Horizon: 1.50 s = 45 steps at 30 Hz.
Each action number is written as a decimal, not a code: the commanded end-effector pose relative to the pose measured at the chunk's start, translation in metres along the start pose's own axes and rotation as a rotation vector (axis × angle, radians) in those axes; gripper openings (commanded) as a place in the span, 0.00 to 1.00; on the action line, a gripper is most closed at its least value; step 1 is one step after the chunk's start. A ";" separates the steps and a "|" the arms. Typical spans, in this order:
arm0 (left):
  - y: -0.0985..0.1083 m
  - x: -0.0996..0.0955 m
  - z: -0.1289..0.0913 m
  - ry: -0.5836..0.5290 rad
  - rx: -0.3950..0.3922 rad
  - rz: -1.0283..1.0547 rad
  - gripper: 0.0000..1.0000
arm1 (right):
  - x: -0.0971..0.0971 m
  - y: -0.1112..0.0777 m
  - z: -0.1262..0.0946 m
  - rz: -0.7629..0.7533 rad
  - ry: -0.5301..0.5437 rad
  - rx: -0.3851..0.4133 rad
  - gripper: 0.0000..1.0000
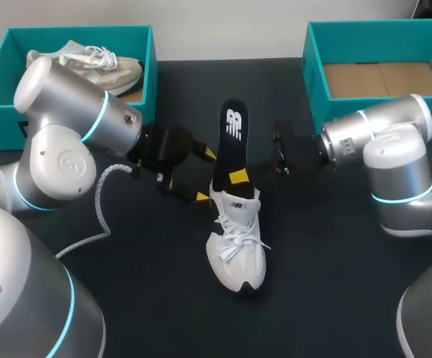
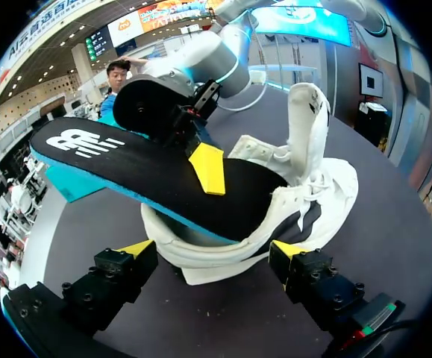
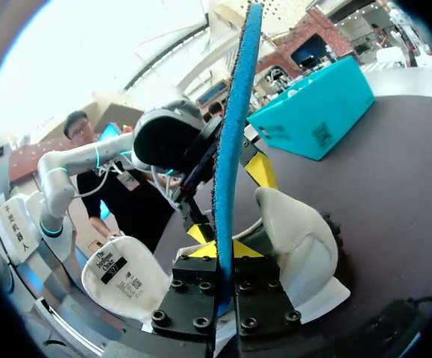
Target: Take the shoe out of the shoebox, open the shoe tongue, remove and reinsert the insole, then place the shoe into the shoebox
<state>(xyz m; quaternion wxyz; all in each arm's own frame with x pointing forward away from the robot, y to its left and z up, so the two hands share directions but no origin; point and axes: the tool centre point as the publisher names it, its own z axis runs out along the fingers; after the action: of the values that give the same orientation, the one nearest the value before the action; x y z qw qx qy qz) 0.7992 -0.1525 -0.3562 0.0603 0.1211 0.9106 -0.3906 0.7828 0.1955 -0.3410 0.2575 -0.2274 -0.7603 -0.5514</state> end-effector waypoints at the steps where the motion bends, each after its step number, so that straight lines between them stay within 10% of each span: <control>1: 0.000 0.000 0.001 -0.001 -0.004 0.000 1.00 | 0.004 -0.011 0.006 0.017 0.006 0.011 0.00; 14: 0.000 0.000 0.001 -0.001 -0.004 0.000 1.00 | 0.016 -0.024 0.010 0.065 0.015 0.031 0.00; 19: 0.000 0.000 0.001 -0.001 -0.004 0.000 1.00 | 0.013 -0.009 0.002 0.027 -0.009 0.035 0.33; 32: 0.000 0.000 0.001 -0.001 -0.004 0.000 1.00 | -0.010 0.023 -0.009 -0.024 0.000 0.078 0.15; 34: 0.000 0.000 0.001 -0.001 -0.004 0.000 1.00 | -0.011 0.022 -0.008 -0.017 0.013 0.092 0.01; 45: 0.000 0.000 0.001 -0.001 -0.004 0.000 1.00 | -0.001 -0.004 0.005 0.038 0.054 0.113 0.00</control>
<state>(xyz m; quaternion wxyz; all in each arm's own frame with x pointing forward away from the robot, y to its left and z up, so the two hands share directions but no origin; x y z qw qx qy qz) 0.7992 -0.1525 -0.3562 0.0603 0.1211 0.9106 -0.3906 0.7863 0.1966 -0.3400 0.3014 -0.2090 -0.7789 -0.5087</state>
